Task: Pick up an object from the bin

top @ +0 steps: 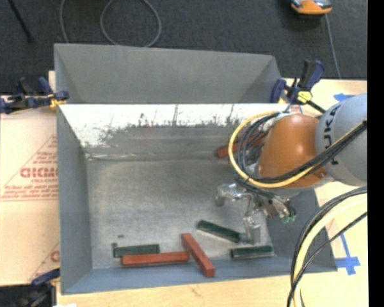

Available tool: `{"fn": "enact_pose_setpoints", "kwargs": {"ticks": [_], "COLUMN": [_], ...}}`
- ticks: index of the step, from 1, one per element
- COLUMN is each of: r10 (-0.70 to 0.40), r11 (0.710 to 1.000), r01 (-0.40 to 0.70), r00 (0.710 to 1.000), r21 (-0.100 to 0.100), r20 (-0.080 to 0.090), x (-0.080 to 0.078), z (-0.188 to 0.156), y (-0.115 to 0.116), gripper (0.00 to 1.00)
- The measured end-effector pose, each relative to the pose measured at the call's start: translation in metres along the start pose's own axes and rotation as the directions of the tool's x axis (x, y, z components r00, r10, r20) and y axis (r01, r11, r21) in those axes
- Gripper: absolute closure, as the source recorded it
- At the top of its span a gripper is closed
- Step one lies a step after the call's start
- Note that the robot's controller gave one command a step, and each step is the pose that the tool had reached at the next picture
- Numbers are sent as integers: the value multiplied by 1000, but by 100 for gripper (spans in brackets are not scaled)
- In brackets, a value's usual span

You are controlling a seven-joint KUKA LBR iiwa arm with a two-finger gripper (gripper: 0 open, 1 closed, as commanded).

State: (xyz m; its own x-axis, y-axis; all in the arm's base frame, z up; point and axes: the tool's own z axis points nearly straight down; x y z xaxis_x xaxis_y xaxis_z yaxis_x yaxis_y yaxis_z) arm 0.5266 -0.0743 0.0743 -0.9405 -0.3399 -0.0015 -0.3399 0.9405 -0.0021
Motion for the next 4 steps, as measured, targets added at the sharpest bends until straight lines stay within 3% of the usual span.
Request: {"fn": "enact_pose_setpoints", "kwargs": {"ticks": [1, 2, 3, 4], "r10": [110, 68, 64, -299], "r11": [994, 998, 998, 954], "r01": [-110, -68, -64, 299], "r00": [994, 998, 998, 954], "r21": [-3, -1, 1, 5], "r20": [0, -4, 1, 7], "x": [23, 15, 14, -10], "z": [-46, 5, 3, -131], "y": [41, 19, 20, 8], "gripper": [0, 0, 100, 100]}}
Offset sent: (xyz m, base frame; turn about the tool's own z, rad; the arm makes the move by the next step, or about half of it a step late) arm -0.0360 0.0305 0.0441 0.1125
